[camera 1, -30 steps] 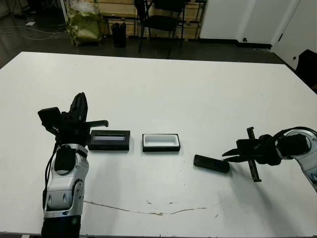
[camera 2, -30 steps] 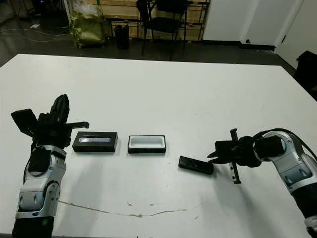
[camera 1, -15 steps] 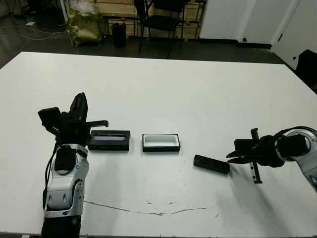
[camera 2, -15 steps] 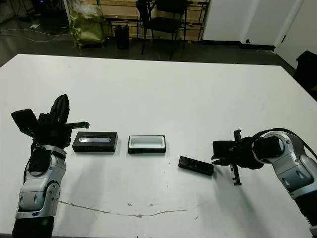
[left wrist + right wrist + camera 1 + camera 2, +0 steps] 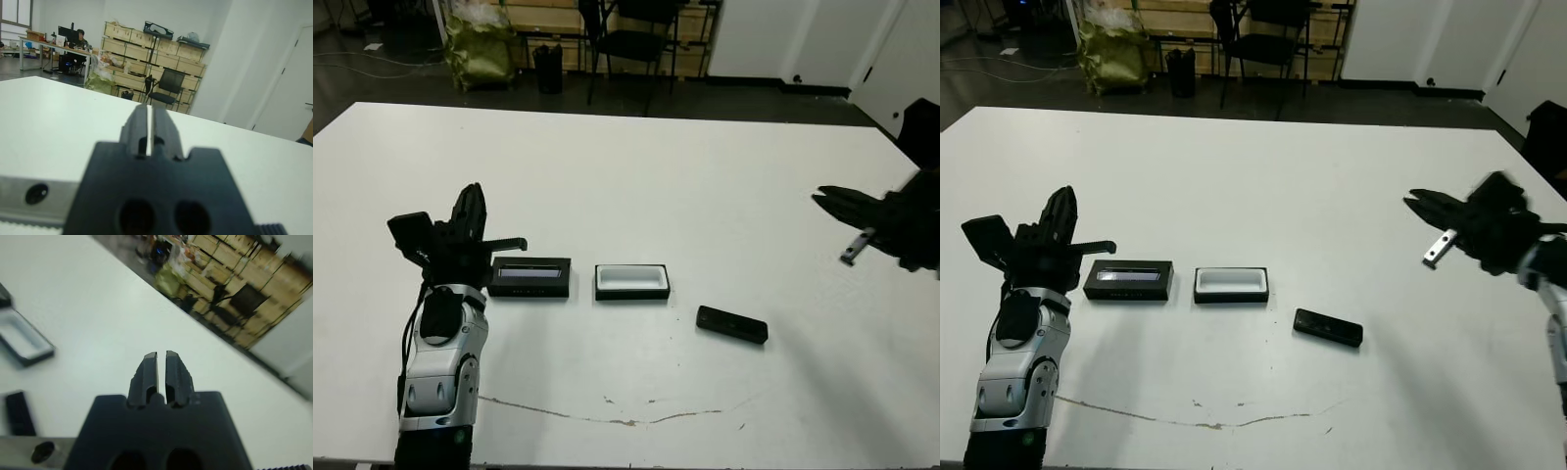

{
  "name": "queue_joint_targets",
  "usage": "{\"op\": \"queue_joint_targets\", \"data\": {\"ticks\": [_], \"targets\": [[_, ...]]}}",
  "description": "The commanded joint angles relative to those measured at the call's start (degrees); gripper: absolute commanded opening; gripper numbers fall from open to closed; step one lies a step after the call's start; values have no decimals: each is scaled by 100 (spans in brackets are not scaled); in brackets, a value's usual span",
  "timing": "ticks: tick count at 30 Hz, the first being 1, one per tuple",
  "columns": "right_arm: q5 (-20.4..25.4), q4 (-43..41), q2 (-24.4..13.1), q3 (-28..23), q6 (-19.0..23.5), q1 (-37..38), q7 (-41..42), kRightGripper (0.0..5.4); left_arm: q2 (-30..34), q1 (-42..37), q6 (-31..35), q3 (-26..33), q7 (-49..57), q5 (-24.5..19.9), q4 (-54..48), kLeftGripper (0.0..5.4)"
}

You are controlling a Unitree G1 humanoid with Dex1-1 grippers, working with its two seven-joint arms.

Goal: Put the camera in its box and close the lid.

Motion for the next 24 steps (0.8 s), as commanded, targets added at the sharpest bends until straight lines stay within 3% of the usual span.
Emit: {"op": "queue_joint_targets", "data": {"ticks": [1,7,12,20,24], "targets": [[524,-56,-72,4,806,55,450,1,9,28,18,-4,-42,-16,134,0],[701,1,-82,200,1089,115,1041,1,18,47,75,-8,38,57,92,0],[710,-213,-147,411,1438,186,1263,80,33,49,94,6,38,40,83,0],[363,-133,77,615,472,423,1483,260,35,57,223,24,49,-9,14,0],[237,-329,99,675,354,587,1338,350,57,69,216,23,32,23,5,0]]}}
